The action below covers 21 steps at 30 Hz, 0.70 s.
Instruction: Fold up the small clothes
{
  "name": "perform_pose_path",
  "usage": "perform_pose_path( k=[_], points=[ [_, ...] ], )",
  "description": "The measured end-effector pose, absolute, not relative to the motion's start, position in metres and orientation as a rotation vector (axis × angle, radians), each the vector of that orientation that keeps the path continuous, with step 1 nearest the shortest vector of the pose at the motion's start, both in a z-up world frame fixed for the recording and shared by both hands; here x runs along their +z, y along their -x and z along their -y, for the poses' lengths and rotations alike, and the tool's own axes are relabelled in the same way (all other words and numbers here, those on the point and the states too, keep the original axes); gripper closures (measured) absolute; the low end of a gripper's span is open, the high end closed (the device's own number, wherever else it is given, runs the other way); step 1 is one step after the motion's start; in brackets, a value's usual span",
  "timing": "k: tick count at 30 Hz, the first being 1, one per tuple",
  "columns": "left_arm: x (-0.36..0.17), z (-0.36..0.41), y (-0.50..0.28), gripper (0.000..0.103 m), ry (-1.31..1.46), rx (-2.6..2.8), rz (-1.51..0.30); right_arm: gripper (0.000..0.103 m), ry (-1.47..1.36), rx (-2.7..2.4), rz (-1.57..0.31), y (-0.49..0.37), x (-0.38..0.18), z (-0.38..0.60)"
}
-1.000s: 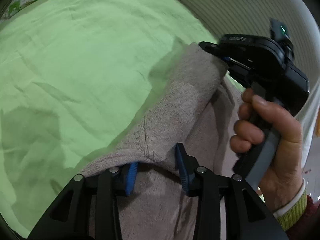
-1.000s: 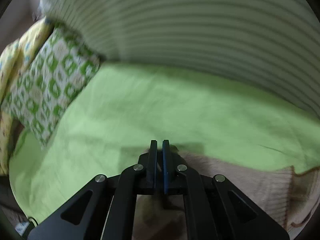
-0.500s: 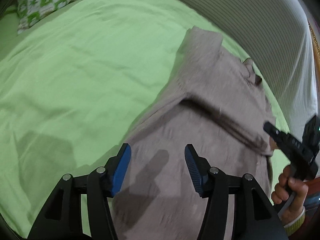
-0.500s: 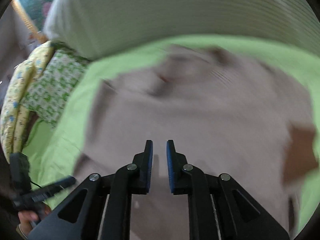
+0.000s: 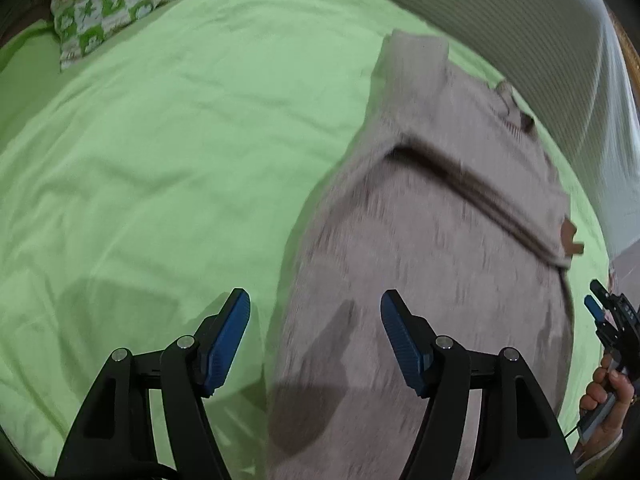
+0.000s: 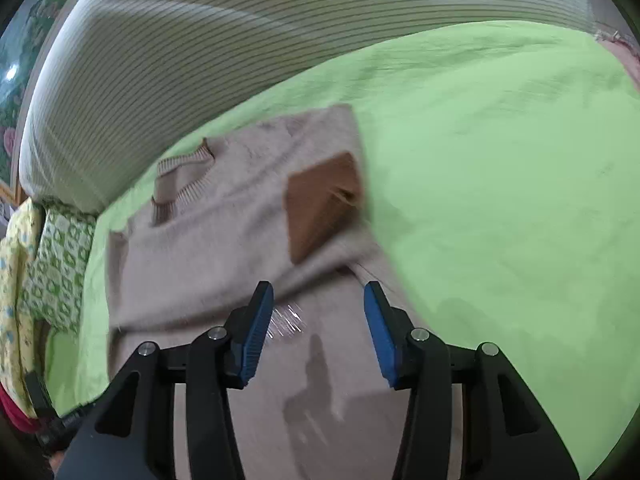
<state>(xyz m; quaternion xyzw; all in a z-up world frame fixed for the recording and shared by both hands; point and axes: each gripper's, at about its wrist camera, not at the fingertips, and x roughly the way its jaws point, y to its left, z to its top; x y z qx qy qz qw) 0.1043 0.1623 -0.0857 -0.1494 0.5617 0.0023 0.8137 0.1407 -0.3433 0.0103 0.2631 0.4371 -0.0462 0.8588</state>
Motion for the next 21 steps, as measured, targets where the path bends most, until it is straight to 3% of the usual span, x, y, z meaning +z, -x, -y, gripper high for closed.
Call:
perform_pose_path(
  k=[21],
  points=[
    [-0.103, -0.155, 0.027, 0.022, 0.265, -0.180, -1.364, 0.047, -0.512, -0.111, -1.049, 0.045, -0.012, 0.339]
  ],
)
